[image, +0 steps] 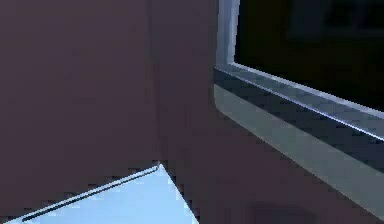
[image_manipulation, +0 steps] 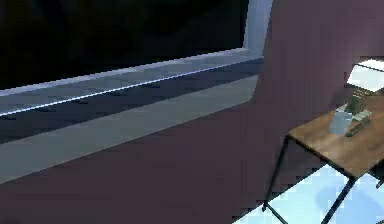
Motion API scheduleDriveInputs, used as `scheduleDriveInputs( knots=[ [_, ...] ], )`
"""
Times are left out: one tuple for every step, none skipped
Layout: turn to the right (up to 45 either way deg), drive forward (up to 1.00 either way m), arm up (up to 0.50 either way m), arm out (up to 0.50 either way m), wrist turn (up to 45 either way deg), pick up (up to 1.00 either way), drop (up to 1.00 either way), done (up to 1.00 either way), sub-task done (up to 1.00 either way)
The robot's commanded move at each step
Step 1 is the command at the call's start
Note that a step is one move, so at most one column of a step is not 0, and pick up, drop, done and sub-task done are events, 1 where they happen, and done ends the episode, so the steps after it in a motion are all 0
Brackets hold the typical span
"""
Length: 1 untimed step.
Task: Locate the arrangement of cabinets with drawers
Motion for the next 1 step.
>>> scheduleDriveInputs(
  knots=[
    [-45.0, 0.00, 0.00, 0.00, 0.0, 0.00, 0.00, 0.00, 0.00]
  ],
)
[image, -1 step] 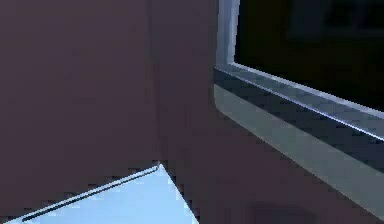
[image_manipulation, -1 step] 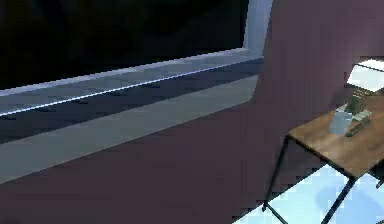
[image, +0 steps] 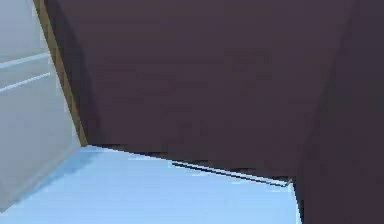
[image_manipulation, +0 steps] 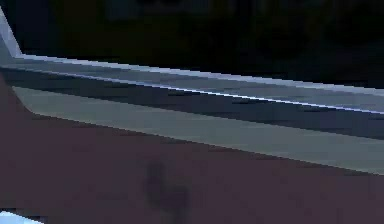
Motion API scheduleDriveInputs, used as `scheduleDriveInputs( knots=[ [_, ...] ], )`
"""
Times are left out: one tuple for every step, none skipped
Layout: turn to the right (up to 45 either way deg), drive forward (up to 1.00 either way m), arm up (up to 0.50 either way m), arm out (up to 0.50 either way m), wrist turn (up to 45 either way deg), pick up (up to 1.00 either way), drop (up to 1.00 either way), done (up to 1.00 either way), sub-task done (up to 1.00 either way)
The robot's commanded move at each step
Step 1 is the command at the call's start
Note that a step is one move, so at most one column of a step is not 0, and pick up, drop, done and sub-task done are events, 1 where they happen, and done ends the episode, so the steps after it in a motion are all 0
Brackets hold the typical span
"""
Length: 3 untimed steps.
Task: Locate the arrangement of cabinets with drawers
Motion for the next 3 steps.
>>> scheduleDriveInputs(
  knots=[
    [-45.0, 0.00, 0.00, 0.00, 0.0, 0.00, 0.00, 0.00, 0.00],
    [-24.0, 0.00, 0.00, 0.00, 0.0, 0.00, 0.00, 0.00, 0.00],
    [0.0, 1.00, 0.00, 0.00, 0.0, 0.00, 0.00, 0.00, 0.00]
  ],
)
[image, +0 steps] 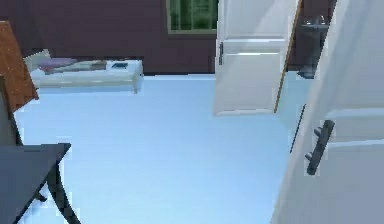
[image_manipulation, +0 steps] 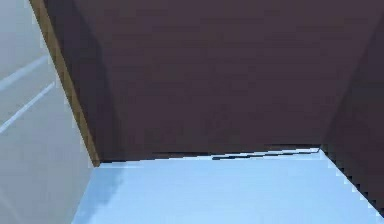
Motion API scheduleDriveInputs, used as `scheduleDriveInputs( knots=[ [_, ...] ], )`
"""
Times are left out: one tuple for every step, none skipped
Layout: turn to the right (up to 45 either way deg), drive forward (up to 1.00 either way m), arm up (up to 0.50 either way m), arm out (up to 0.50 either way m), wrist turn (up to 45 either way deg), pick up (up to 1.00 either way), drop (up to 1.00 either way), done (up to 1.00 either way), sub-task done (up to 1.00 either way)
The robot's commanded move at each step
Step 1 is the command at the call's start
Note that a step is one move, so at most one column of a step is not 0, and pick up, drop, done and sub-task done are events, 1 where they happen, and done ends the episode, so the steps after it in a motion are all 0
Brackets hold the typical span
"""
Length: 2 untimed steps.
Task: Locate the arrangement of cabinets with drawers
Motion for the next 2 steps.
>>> scheduleDriveInputs(
  knots=[
    [-3.0, 0.00, 0.00, 0.00, 0.0, 0.00, 0.00, 0.00, 0.00],
    [0.0, 1.00, 0.00, 0.00, 0.0, 0.00, 0.00, 0.00, 0.00]
  ],
)
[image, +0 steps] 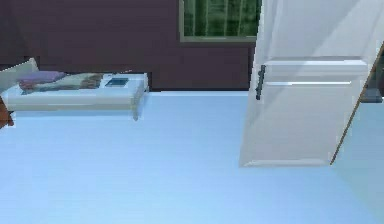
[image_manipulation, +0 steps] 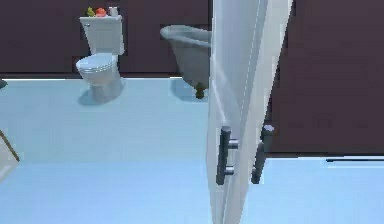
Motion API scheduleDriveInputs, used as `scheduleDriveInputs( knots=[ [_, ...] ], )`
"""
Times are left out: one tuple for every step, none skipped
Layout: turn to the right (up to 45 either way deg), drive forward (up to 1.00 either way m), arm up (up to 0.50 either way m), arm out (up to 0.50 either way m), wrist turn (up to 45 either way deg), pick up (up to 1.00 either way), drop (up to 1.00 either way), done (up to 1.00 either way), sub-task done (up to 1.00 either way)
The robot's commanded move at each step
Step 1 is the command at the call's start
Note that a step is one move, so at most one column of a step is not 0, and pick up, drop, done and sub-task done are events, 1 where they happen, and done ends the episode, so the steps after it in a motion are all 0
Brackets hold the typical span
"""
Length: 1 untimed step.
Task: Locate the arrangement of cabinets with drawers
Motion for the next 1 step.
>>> scheduleDriveInputs(
  knots=[
    [36.0, 0.00, 0.00, 0.00, 0.0, 0.00, 0.00, 0.00, 0.00]
  ],
)
